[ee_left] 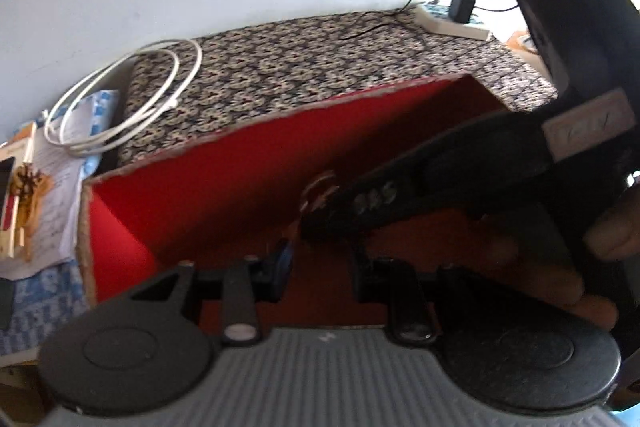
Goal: Organize rigid objects
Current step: 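Carry the silver clip into the red box and open the right gripper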
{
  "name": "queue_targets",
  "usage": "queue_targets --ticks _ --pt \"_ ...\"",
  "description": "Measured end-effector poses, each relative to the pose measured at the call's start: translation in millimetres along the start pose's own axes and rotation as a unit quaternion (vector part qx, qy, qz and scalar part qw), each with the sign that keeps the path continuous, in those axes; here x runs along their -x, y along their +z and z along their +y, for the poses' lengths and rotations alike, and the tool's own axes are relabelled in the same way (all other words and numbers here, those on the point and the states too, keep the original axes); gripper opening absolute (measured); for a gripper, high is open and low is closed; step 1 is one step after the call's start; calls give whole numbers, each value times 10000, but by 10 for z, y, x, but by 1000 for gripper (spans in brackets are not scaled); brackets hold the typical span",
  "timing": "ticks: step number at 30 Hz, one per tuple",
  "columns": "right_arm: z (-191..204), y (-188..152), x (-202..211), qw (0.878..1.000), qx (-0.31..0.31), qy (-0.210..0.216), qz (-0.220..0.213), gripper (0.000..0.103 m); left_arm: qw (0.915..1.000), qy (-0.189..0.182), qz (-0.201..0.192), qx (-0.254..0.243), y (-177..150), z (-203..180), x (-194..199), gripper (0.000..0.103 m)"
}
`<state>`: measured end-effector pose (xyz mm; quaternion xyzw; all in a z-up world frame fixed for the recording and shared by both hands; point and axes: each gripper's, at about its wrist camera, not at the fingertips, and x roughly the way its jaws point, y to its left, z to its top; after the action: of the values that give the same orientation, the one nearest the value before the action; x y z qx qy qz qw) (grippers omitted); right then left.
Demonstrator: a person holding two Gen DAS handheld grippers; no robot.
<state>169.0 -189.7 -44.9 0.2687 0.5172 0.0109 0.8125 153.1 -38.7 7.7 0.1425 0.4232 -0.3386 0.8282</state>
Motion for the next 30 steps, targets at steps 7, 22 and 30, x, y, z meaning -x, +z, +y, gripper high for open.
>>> queue_targets --ticks 7,22,30 --pt "-40 -40 96 9997 -55 67 -217 2 9998 111 117 113 -12 32 -95 44" --pt "-81 -121 312 9907 -90 356 -1313 3 9969 232 125 741 1 163 -117 54" --pt "-151 -201 445 9816 -133 519 -1831 3 9963 349 -69 780 -24 169 -66 54"
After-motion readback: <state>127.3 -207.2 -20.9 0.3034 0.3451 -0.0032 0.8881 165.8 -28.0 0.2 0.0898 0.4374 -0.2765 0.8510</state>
